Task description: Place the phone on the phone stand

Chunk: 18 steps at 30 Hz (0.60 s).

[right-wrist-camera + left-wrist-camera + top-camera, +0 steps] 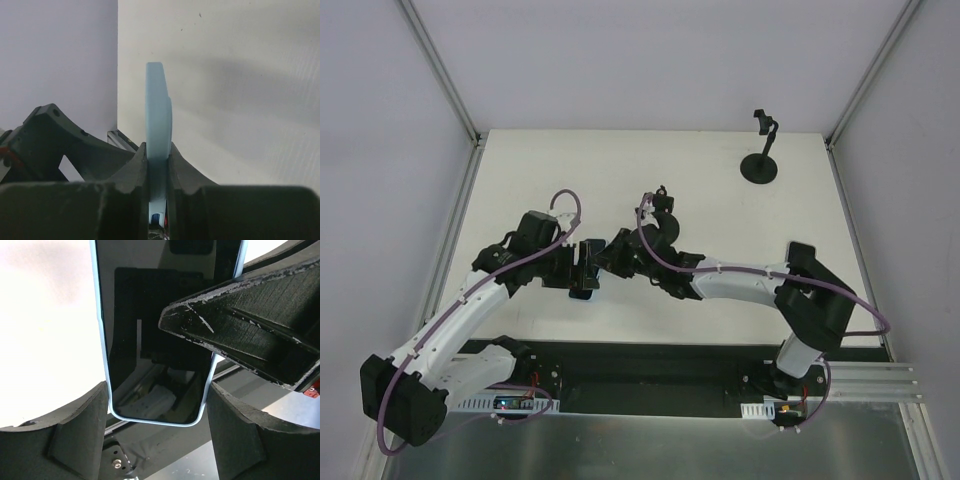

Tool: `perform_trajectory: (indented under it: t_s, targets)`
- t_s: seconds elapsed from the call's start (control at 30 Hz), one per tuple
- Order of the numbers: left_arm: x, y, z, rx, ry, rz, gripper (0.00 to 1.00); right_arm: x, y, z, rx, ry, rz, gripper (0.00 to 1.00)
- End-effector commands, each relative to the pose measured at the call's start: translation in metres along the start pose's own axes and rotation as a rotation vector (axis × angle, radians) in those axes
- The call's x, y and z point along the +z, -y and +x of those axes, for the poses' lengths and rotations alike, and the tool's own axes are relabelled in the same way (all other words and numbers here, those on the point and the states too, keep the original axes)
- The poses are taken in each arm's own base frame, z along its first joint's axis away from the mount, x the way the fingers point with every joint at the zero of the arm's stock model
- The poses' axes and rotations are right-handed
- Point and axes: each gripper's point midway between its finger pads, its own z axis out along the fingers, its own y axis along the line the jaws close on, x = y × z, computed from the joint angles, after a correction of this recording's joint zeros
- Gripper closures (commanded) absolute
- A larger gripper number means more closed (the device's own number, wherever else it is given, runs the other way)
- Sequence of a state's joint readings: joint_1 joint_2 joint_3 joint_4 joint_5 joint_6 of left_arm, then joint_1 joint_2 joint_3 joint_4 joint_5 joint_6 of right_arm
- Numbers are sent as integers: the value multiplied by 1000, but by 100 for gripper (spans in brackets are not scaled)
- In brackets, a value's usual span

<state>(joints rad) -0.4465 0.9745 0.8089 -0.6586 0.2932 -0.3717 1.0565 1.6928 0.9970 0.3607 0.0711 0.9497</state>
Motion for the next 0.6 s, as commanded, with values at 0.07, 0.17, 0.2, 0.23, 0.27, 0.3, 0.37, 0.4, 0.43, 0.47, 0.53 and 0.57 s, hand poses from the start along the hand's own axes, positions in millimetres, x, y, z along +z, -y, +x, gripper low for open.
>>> perform_trajectory:
  t_s: [0.07,0.17,0.2,0.23,0.27,0.3,0.37,0.4,0.43,0.47,0.53,0.57]
  targets:
    - [-30,55,-9,47,75,263,59,-50,-38,-20,-322,79,-159,99]
    - [-52,71,-15,85,154,341,18,-75,-29,-20,-457,97,-187,99]
    - [-61,79,-17,101,169,378,8,-86,-21,-16,-551,82,-211,99]
    - [-68,84,-18,113,183,403,7,-92,-24,-16,-585,96,-245,99]
    - [-71,89,-19,118,184,424,8,-98,-25,-9,-625,73,-287,99]
    - [-77,96,-23,138,197,454,9,-110,-32,-8,-671,72,-340,99]
    - [-82,106,-21,165,170,514,19,-120,-27,-4,-711,60,-376,99]
    - [-84,111,-24,181,178,535,22,-133,-36,-2,-728,58,-432,99]
    - [-85,115,-21,193,164,566,28,-138,-32,-2,-752,58,-450,99]
    - [-87,118,-20,209,165,592,29,-144,-36,0,-769,57,-485,99]
    - [-89,126,-20,243,174,658,32,-165,-47,5,-806,52,-581,99]
    - [-96,135,-14,258,146,729,34,-169,-43,8,-814,47,-592,99]
